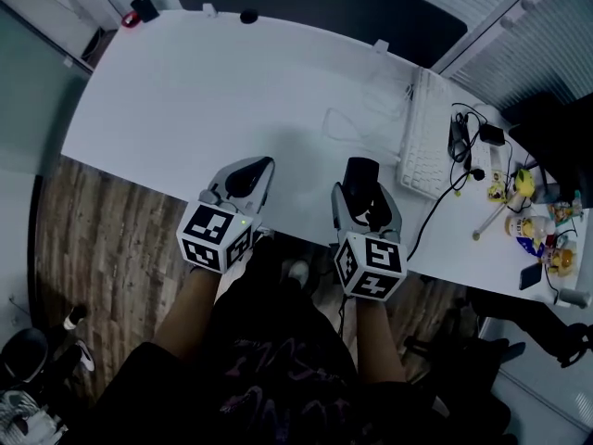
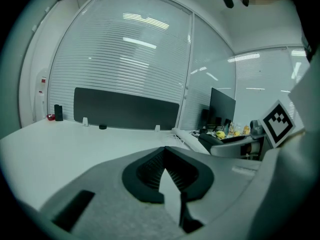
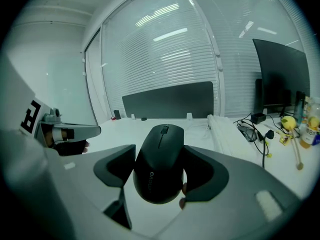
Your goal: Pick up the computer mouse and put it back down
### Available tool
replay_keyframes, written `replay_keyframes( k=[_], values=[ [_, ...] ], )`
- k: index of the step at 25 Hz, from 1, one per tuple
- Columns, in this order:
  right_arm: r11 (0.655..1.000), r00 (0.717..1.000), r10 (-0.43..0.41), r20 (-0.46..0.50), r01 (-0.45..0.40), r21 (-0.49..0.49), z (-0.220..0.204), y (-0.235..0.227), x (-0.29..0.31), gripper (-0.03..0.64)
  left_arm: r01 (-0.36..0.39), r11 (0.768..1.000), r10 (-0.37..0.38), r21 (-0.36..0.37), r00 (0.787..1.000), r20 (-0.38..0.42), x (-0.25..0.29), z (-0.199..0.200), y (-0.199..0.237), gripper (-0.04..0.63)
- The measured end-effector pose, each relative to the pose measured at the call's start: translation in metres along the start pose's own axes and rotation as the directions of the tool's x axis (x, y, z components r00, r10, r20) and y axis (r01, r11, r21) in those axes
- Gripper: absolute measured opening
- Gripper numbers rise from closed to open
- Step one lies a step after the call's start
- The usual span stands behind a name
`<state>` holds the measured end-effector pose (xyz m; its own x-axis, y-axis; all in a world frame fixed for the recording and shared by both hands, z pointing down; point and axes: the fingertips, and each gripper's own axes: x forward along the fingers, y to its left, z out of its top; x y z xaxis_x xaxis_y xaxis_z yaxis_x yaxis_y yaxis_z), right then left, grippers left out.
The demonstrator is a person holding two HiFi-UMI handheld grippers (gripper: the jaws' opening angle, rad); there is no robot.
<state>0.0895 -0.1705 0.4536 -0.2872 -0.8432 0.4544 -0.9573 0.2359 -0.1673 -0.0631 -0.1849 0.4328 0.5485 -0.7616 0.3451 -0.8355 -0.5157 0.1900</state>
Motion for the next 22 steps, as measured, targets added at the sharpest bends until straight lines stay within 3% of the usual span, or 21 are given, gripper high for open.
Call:
replay_keyframes(
  k=[22],
  values=[
    [0.999,0.989,0.002,-0.149,0.003,0.037,-0.072,0.009,0.022,0.310,0.037,0.996,-0.046,-0.077,0.992,-0.117,0.017,-0.068,0.005,0.002]
  ],
)
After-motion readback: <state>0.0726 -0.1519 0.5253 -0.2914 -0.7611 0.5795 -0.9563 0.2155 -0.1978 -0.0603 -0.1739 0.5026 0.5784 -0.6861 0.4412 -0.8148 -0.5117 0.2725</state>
